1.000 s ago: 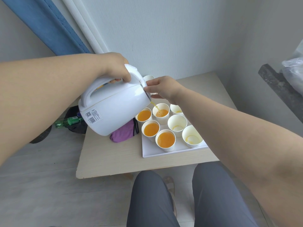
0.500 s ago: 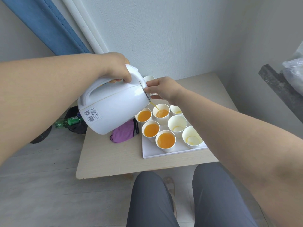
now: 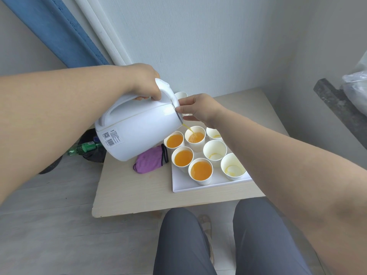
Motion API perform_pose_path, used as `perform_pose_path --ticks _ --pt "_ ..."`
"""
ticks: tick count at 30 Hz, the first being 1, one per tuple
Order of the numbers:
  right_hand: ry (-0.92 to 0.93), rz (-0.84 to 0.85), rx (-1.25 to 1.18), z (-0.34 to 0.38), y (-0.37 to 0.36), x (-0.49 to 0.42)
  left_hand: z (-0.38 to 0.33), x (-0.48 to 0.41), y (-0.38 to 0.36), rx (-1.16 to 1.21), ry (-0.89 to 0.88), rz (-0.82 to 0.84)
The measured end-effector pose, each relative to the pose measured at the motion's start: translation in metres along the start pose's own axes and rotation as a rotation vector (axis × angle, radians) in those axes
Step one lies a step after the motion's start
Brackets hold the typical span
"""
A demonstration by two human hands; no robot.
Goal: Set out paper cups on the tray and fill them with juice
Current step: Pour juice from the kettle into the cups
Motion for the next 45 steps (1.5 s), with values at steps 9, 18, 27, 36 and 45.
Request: perform_pose_path --ticks 9,18,27,36,45 --pt "-0.005 -0.006 -0.014 -0.006 0.0 -0.001 -0.003 0.001 -0.002 -0.011 -0.02 0.006" --pt "-0.009 -0.027 -0.023 -0.006 0.002 -0.003 -0.006 0.0 -0.002 -0.001 -0.027 -0.01" --pt "-0.036 -0.046 -0.04 -0.011 0.005 -0.008 -0.005 -0.003 -0.005 -0.006 -0.037 -0.002" --pt "-0.031 -0.036 -0.037 -0.008 0.003 -0.004 -0.004 -0.003 -0.004 -0.009 -0.034 -0.01" --pt "-0.043 -0.039 -0.047 -0.011 0.003 -0.007 -0.004 -0.004 -0.004 -0.032 -0.03 -0.017"
Point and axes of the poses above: each hand's wrist, its own x-axis away from the middle knuckle, its own y-axis out of the back of the hand, z = x × y, the point moved 10 cm from there along -x, towards the middle knuckle, and after that the axes turned 2 degrees about -z, right-handed, at the moved point
